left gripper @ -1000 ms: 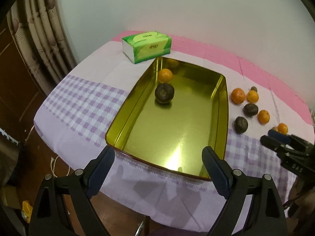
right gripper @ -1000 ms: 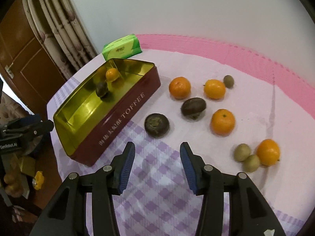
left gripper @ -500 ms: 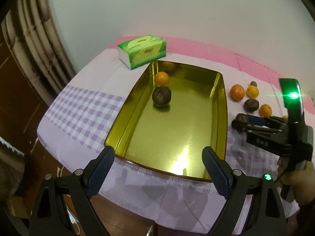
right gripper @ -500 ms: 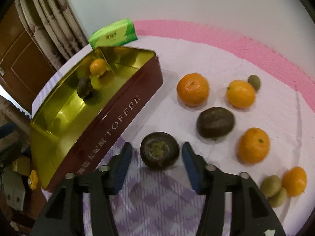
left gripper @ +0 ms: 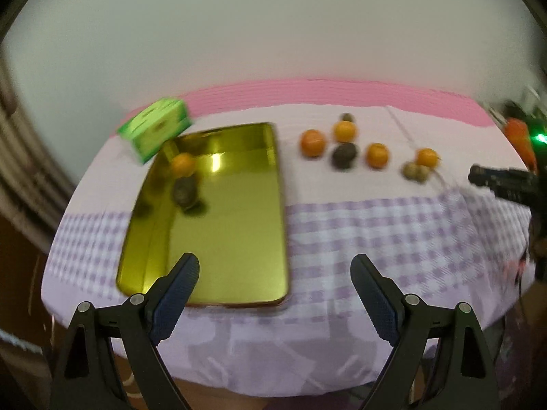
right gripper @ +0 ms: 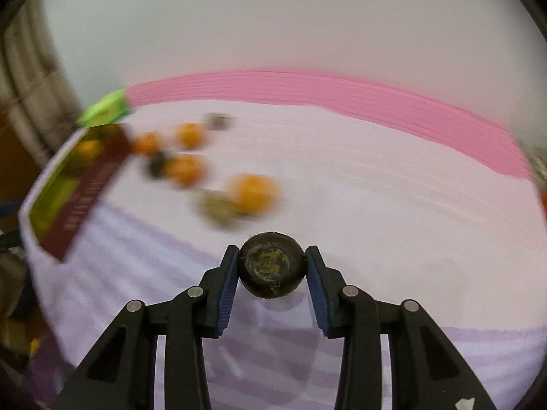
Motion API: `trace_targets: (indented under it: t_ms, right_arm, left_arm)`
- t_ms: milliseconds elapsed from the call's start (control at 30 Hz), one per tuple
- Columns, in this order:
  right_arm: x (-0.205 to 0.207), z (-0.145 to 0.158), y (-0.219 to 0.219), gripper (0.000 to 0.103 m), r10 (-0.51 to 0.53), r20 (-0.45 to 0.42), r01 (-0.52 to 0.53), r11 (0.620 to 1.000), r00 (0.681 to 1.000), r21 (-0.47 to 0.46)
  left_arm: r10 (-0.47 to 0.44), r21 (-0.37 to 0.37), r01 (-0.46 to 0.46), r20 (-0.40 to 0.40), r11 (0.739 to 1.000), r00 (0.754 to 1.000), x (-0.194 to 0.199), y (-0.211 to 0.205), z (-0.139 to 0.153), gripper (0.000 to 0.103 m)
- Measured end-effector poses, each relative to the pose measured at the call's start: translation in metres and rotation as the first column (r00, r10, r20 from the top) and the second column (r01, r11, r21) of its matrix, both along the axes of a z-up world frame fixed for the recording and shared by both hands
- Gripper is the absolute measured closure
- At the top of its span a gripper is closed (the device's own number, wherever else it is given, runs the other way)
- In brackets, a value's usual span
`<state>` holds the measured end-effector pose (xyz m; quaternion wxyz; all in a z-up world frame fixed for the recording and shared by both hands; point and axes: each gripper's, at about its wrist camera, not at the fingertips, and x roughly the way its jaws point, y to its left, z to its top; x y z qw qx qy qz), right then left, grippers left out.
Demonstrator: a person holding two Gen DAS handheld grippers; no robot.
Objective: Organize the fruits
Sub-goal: 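Grasp a second dark round fruit with the right gripper, then grasp an orange with the left gripper while the right gripper holds the dark fruit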
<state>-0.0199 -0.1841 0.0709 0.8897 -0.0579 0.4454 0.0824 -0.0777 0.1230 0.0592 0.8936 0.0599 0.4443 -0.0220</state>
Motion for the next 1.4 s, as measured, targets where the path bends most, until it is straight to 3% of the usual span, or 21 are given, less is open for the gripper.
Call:
trace_targets:
  t_ms: [167, 233, 300, 433, 467, 567, 667, 700, 767, 867, 1100, 1133, 1200, 1233, 1300, 1400]
  right_arm:
    - [0.005, -0.020, -0.058, 0.067, -0.111, -0.010, 0.111, 0.993, 0.994, -0.026]
    - [0.006, -0.024, -0.068, 0.067, -0.132, -0.005, 0.132, 0.991, 0.991, 0.008]
    - [0.006, -0.024, -0.071, 0.067, -0.137, 0.009, 0.137, 0.991, 0.991, 0.009]
    - [0.009, -0.024, -0.073, 0.067, -0.140, 0.022, 0.139, 0.990, 0.990, 0.033]
    - [0.010, -0.023, -0.074, 0.067, -0.142, 0.025, 0.140, 0.989, 0.990, 0.040]
    - [0.008, -0.025, -0.077, 0.067, -0.147, 0.041, 0.144, 0.988, 0.988, 0.056]
    - [0.011, -0.028, -0.071, 0.066, -0.152, 0.055, 0.148, 0.986, 0.987, 0.074]
    - [0.011, -0.029, -0.072, 0.065, -0.153, 0.058, 0.148, 0.986, 0.986, 0.079]
    - [0.012, -0.029, -0.072, 0.064, -0.153, 0.060, 0.147, 0.986, 0.986, 0.083]
    - [0.013, -0.029, -0.072, 0.063, -0.155, 0.060, 0.149, 0.985, 0.986, 0.086]
    - [0.014, -0.028, -0.070, 0.059, -0.144, 0.058, 0.138, 0.986, 0.988, 0.092]
    - [0.014, -0.028, -0.070, 0.057, -0.145, 0.056, 0.139, 0.986, 0.988, 0.089]
    - [0.015, -0.028, -0.069, 0.056, -0.144, 0.055, 0.139, 0.986, 0.988, 0.089]
    - [0.015, -0.028, -0.069, 0.055, -0.144, 0.055, 0.139, 0.986, 0.988, 0.089]
    - [0.016, -0.029, -0.068, 0.053, -0.141, 0.054, 0.136, 0.987, 0.988, 0.088]
    - [0.016, -0.029, -0.068, 0.052, -0.141, 0.055, 0.136, 0.987, 0.989, 0.085]
  left_arm:
    - [-0.153, 0.049, 0.151, 0.039, 0.987, 0.987, 0.021, -0.023, 0.021, 0.013]
    - [-0.235, 0.028, 0.234, 0.011, 0.972, 0.972, 0.045, -0.027, 0.028, 0.013]
    - [-0.283, 0.061, 0.283, -0.013, 0.957, 0.959, 0.072, -0.033, 0.032, 0.013]
    - [-0.414, 0.125, 0.421, -0.078, 0.898, 0.907, 0.127, -0.046, 0.029, 0.013]
    - [-0.444, 0.135, 0.455, -0.106, 0.880, 0.890, 0.141, -0.049, 0.025, 0.013]
    - [-0.553, 0.127, 0.582, -0.207, 0.803, 0.807, 0.173, -0.060, 0.010, 0.013]
    - [-0.646, 0.158, 0.701, -0.290, 0.696, 0.707, 0.193, -0.070, -0.009, 0.013]
    - [-0.660, 0.158, 0.723, -0.316, 0.672, 0.682, 0.196, -0.072, -0.015, 0.013]
    - [-0.674, 0.159, 0.756, -0.364, 0.635, 0.642, 0.209, -0.074, -0.029, 0.014]
    - [-0.685, 0.129, 0.778, -0.402, 0.615, 0.608, 0.226, -0.074, -0.045, 0.020]
    - [-0.701, 0.050, 0.790, -0.429, 0.611, 0.570, 0.253, -0.077, -0.068, 0.031]
    - [-0.704, 0.030, 0.793, -0.440, 0.609, 0.557, 0.254, -0.076, -0.072, 0.035]
    - [-0.708, -0.025, 0.777, -0.431, 0.629, 0.559, 0.259, -0.070, -0.072, 0.047]
    - [-0.693, -0.047, 0.757, -0.444, 0.651, 0.569, 0.263, -0.066, -0.074, 0.061]
    - [-0.659, -0.075, 0.706, -0.441, 0.704, 0.610, 0.266, -0.058, -0.076, 0.061]
    - [-0.599, -0.024, 0.645, -0.401, 0.763, 0.693, 0.256, -0.052, -0.073, 0.061]
